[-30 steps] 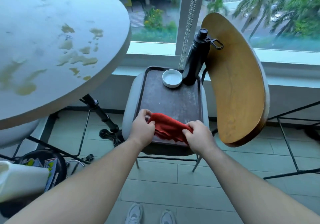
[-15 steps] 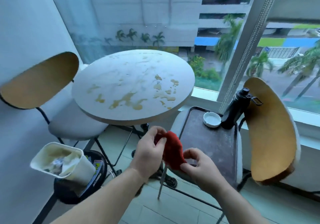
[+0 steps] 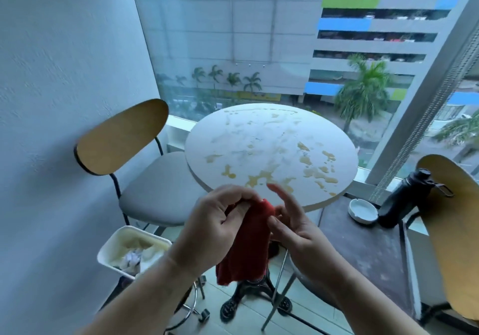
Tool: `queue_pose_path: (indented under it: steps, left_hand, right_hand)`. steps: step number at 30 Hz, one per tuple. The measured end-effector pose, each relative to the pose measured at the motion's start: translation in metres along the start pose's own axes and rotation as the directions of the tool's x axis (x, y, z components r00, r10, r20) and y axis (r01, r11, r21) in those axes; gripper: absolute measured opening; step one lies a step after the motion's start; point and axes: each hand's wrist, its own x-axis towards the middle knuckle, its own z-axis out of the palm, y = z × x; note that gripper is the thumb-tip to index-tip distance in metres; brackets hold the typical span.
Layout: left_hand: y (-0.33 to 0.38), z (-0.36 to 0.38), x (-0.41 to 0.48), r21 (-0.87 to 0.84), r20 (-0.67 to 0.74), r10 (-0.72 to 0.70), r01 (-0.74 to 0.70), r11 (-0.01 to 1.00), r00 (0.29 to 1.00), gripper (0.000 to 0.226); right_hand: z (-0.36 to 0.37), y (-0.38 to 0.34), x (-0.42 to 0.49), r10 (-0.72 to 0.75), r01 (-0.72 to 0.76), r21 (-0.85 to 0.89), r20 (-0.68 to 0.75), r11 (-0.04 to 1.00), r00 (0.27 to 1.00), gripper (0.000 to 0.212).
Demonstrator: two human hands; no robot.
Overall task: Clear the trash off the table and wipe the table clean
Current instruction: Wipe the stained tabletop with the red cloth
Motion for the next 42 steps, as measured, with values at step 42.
queue_pose_path:
  steps: [42]
  left_hand:
    - [-0.142,-0.121,0.175,0.419,0.088,0.149,-0.172,0.892,0.985,0.018]
  right_hand:
    - [0.04,-0.018,0.209,-0.32,-0.132,-0.794,-0.383,0.593,0.867,0.03]
